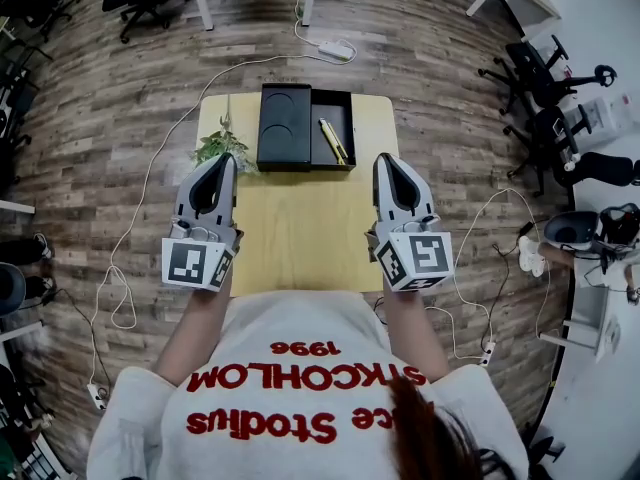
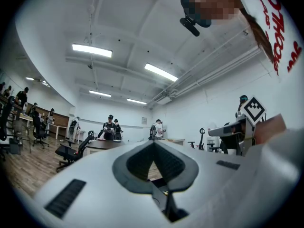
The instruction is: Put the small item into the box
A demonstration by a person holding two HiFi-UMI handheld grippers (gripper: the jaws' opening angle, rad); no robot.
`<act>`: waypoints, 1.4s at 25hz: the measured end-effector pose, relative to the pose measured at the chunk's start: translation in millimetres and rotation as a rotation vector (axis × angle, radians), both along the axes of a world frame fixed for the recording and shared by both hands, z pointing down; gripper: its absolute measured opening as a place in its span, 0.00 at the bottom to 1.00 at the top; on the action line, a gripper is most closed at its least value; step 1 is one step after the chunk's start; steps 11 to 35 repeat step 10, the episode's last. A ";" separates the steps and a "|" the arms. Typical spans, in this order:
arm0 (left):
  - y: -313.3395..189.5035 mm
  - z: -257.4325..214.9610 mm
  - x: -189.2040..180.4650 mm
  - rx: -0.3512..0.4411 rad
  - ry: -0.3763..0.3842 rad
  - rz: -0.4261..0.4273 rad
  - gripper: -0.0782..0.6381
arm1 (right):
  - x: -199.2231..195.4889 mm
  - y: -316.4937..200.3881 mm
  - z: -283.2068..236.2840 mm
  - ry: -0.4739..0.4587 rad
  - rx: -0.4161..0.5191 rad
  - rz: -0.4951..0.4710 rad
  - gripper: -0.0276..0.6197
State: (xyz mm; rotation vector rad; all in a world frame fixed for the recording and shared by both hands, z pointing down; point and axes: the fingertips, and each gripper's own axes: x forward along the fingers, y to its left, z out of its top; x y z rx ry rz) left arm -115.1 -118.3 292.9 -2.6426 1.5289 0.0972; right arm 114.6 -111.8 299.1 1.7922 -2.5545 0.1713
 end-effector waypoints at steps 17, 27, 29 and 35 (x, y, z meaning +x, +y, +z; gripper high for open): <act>-0.1 2.9 4.0 0.005 0.005 0.009 0.12 | 0.5 3.0 7.4 0.006 -0.007 0.007 0.05; -0.1 2.9 4.0 0.005 0.005 0.009 0.12 | 0.5 3.0 7.4 0.006 -0.007 0.007 0.05; -0.1 2.9 4.0 0.005 0.005 0.009 0.12 | 0.5 3.0 7.4 0.006 -0.007 0.007 0.05; -0.1 2.9 4.0 0.005 0.005 0.009 0.12 | 0.5 3.0 7.4 0.006 -0.007 0.007 0.05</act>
